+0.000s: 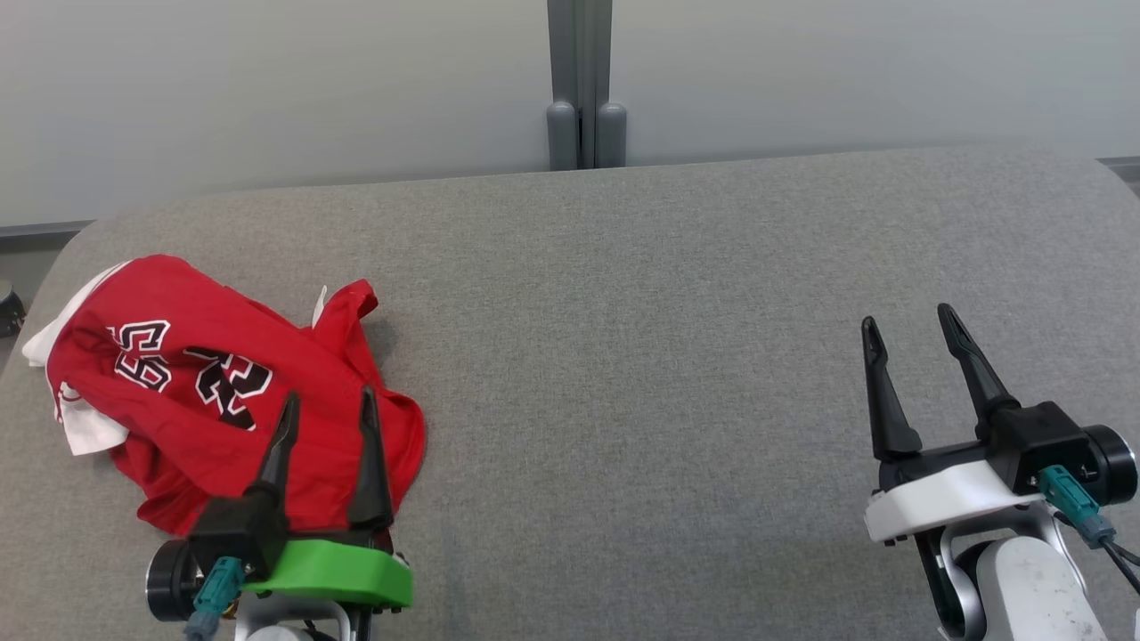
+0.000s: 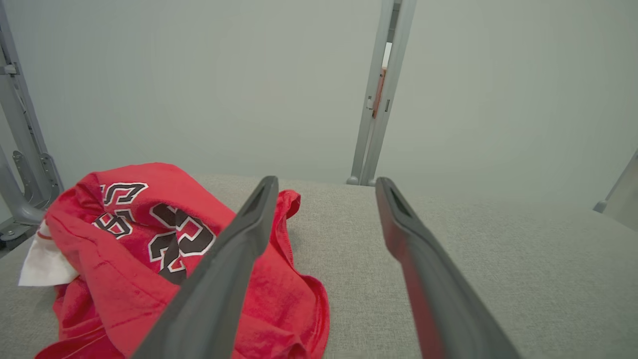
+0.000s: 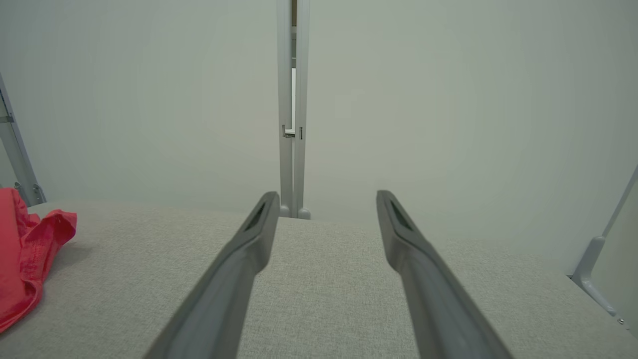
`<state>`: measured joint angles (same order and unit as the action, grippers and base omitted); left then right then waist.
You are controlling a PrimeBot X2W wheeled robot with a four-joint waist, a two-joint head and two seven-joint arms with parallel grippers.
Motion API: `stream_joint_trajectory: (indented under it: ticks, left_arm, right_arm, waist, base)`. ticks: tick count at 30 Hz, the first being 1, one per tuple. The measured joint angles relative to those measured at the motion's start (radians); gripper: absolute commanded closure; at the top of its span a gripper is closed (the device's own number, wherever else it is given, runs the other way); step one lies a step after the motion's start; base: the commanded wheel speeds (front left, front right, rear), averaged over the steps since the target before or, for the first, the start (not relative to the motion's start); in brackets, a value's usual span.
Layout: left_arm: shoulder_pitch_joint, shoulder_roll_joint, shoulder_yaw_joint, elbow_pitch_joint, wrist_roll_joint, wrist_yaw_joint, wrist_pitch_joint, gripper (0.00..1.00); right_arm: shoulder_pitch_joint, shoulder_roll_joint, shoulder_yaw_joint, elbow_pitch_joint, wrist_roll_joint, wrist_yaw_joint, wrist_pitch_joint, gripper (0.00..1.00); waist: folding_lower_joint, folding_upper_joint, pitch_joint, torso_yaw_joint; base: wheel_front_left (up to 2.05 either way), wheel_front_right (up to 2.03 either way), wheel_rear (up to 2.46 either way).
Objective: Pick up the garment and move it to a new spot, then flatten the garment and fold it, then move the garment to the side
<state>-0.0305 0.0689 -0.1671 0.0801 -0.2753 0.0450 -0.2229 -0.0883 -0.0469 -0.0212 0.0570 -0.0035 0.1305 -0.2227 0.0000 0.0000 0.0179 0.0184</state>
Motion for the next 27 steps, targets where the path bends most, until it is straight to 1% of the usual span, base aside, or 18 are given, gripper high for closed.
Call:
stream_joint_trajectory:
  ticks: [5, 8, 16, 22, 27]
  left_arm:
    - [0.002, -0.012, 0.004, 0.035, 0.045, -0.036, -0.010, 0.00]
    - [0.002, -0.014, 0.009, 0.044, 0.070, -0.044, -0.016, 0.00]
    - [0.005, -0.018, 0.019, 0.066, 0.109, -0.052, -0.031, 0.00]
    - [0.005, -0.018, 0.007, 0.066, 0.126, -0.049, -0.041, 0.00]
    - [0.005, -0.019, 0.001, 0.066, 0.128, -0.045, -0.041, 0.00]
  right_arm:
    - [0.002, 0.000, -0.001, 0.023, 0.022, 0.000, -0.009, 0.00]
    - [0.002, -0.001, 0.007, 0.038, 0.028, 0.000, -0.014, 0.00]
    - [0.003, -0.001, 0.017, 0.059, 0.001, 0.000, -0.031, 0.00]
    - [0.002, -0.001, 0.019, 0.065, -0.032, 0.000, -0.040, 0.00]
    - [0.002, -0.001, 0.020, 0.074, -0.026, 0.000, -0.040, 0.00]
  waist:
    - [0.0000, 0.0000, 0.001, -0.004]
    - [0.0000, 0.0000, 0.000, -0.007]
    - [0.0000, 0.0000, 0.000, -0.012]
    - [0.0000, 0.0000, 0.000, -0.008]
    - [0.0000, 0.0000, -0.003, -0.005]
  base:
    - [0.00, 0.00, 0.00]
    - [0.00, 0.00, 0.00]
    - [0.00, 0.00, 0.00]
    - [0.00, 0.00, 0.00]
    - [0.00, 0.00, 0.00]
